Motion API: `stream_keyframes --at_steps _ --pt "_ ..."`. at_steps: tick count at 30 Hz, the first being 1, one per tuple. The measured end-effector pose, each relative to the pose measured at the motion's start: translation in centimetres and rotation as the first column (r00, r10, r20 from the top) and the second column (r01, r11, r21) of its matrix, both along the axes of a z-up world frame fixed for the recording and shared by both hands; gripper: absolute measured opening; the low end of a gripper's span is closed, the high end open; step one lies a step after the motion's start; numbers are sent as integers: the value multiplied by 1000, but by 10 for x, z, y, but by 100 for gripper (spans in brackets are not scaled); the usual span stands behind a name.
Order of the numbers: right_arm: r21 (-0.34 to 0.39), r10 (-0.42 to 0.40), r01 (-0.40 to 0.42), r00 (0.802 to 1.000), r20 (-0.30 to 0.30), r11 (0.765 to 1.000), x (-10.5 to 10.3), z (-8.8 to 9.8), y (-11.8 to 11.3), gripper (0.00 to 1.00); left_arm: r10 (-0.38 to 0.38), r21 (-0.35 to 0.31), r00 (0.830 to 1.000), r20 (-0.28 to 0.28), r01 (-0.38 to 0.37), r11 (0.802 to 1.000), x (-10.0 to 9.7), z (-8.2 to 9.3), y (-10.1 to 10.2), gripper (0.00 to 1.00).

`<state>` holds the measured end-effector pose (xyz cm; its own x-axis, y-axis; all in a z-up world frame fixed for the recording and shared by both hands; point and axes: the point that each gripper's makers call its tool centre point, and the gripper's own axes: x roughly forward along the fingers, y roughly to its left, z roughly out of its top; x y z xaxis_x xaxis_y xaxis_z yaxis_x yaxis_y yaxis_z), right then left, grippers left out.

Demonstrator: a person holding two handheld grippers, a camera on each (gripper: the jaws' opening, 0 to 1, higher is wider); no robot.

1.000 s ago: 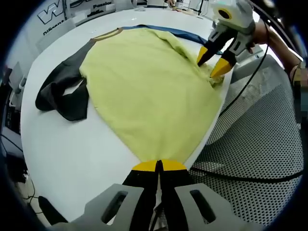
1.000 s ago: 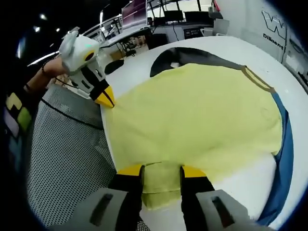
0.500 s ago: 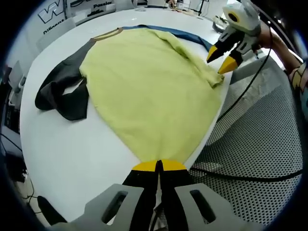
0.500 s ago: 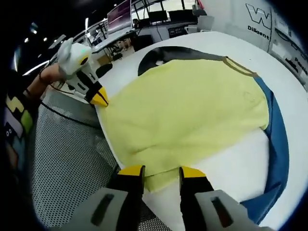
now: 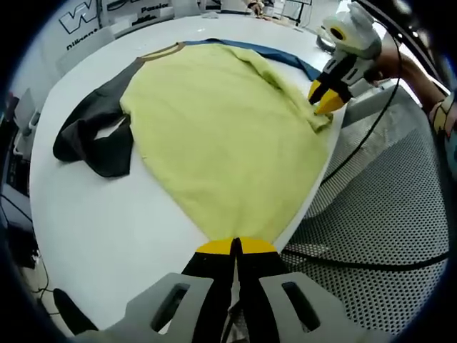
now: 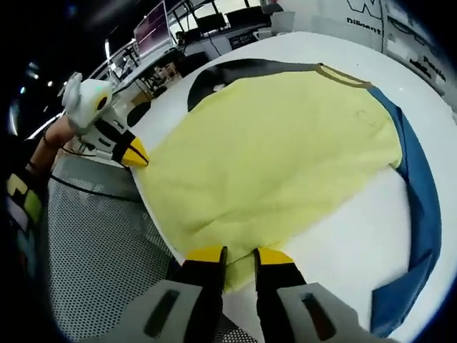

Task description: Fold the garment on the visible template until the final outline fits inside the template.

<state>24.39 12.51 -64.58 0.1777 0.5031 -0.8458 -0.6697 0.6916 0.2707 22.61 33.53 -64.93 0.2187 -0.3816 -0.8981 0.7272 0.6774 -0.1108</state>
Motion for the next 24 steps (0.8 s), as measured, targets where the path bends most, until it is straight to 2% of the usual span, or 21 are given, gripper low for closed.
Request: stream_keyframes --at_steps 4,13,17,20,24 --pt "-2 -7 7 1000 -6 1000 0 -1 0 0 1 0 1000 1 -1 1000 0 0 0 0" --pt "-5 -1 1 1000 -1 1000 -1 7 -8 0 -6 3 1000 4 6 1000 1 0 0 0" --pt "-16 -21 21 999 -35 1000 -4 2 -17 0 -7 3 1000 4 7 1000 1 0 0 0" --pt "-17 -33 32 999 -38 999 -5 5 -24 0 -12 8 1000 7 12 1000 1 0 0 0" --pt "-65 -22 19 999 -37 998 -8 3 -38 0 -11 12 1000 7 11 1000 1 0 0 0"
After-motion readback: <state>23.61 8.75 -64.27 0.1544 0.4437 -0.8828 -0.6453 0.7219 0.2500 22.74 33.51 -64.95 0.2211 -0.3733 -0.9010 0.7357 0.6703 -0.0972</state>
